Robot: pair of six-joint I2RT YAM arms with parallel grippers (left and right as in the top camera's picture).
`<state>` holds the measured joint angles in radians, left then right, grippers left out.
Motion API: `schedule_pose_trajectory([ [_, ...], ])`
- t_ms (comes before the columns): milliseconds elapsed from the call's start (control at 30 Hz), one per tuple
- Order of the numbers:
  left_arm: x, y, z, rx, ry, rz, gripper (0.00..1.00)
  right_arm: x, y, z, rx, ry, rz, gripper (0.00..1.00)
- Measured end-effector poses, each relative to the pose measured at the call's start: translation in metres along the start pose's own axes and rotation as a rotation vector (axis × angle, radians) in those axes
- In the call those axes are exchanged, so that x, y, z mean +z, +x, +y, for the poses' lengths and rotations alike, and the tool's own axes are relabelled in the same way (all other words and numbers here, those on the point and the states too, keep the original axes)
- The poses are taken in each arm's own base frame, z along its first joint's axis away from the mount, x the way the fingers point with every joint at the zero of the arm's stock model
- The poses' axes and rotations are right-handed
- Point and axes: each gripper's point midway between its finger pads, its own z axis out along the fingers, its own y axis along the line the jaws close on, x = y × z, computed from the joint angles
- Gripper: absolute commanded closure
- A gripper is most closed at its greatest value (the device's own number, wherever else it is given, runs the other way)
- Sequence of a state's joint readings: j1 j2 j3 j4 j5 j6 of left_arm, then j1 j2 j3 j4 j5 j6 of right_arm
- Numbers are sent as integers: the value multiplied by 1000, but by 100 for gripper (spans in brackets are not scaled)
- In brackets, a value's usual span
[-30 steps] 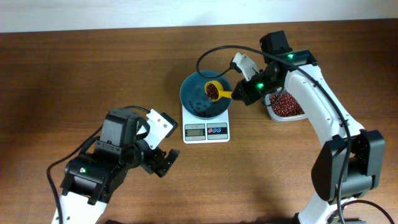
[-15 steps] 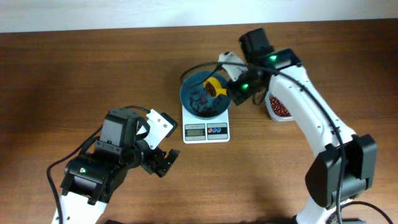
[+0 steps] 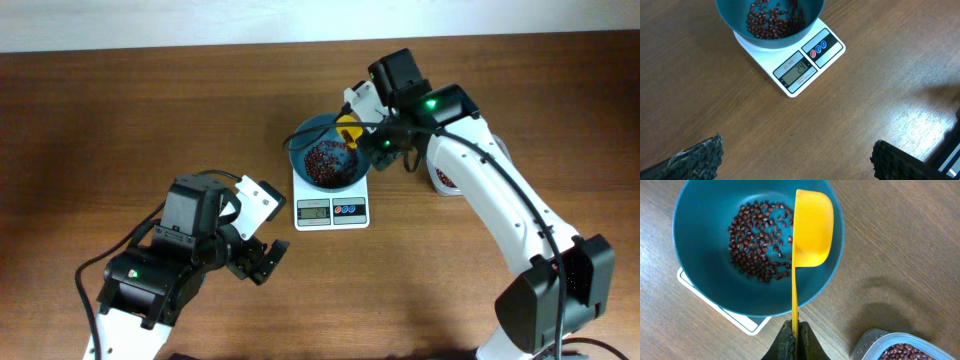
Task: Scoop item into bowl and weigh 50g on scale
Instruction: 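Tip the scoop to pour beans into the teal bowl, then move the empty scoop back to the bean tub with right gripper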
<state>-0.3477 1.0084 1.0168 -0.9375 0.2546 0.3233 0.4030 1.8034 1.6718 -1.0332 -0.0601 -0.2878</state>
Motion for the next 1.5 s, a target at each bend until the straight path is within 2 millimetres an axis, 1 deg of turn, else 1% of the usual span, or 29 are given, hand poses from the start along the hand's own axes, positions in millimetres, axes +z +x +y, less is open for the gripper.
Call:
schedule_pose_trajectory([
  [100,0,0,0,0,0,0,1,-4,-1,6,-19,9,-1,96],
  [300,0,0,0,0,0,0,1,-10,-2,9,-35,46,6,96],
  [400,0,0,0,0,0,0,1,-14,-6,16,-46,51,-4,96],
  [600,0,0,0,0,0,0,1,-14,-6,27,-65,52,6,96],
  [733,0,0,0,0,0,0,1,-15,-6,24,-82,108,17,96],
  [800,0,0,0,0,0,0,1,-18,-9,26,-93,124,10,96],
  [900,0,0,0,0,0,0,1,-22,-12,29,-103,131,-3,96],
  [1200,0,0,0,0,0,0,1,-27,-9,30,-73,141,7,96],
  [1233,0,0,0,0,0,0,1,-30,-9,32,-69,133,4,96],
  [1300,0,0,0,0,0,0,1,-42,-10,35,-56,109,-18,96],
  [1367,0,0,0,0,0,0,1,-55,-7,38,-38,71,-32,96],
  [1467,0,0,0,0,0,0,1,-65,-5,36,21,-21,-63,96],
  [1500,0,0,0,0,0,0,1,-66,-7,32,56,-56,-80,96],
])
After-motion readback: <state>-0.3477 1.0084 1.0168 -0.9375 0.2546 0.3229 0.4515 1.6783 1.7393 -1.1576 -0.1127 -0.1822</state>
